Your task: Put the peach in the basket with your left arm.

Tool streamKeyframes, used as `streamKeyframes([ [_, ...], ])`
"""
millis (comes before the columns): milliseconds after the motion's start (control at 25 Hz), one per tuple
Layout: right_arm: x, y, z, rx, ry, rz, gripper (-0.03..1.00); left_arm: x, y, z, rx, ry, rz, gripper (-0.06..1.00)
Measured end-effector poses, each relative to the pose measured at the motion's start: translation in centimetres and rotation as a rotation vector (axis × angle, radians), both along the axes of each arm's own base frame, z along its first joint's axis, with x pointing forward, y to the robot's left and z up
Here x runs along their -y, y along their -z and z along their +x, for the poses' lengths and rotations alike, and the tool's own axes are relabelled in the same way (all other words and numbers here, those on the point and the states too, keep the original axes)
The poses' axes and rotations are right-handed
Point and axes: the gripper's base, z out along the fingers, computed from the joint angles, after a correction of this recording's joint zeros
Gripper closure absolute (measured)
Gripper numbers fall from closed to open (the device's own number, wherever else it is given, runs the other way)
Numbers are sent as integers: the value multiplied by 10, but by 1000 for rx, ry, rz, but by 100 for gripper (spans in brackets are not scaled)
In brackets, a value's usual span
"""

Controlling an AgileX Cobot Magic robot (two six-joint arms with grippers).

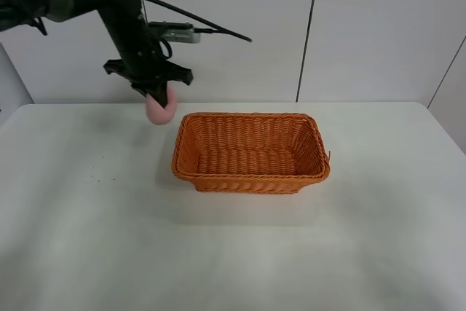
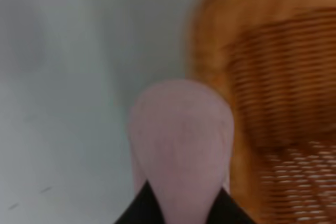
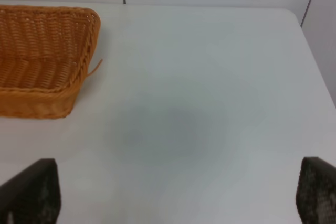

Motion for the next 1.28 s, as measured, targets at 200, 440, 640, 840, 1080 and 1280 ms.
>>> streamKeyframes([
  [200,0,0,0,0,0,0,27,70,19,-7,9,128,-10,90],
  [440,0,0,0,0,0,0,27,132,68,-11,36,219,-31,89],
  [640,0,0,0,0,0,0,27,142,103,-11,-18,229,-9,72],
  [840,0,0,0,0,0,0,27,141,106,-11,-28,227,-3,25],
  [1080,0,0,0,0,0,0,27,137,84,-12,-18,231,6,15],
  [1280,0,0,0,0,0,0,27,119,34,-5,42,208,-14,15],
])
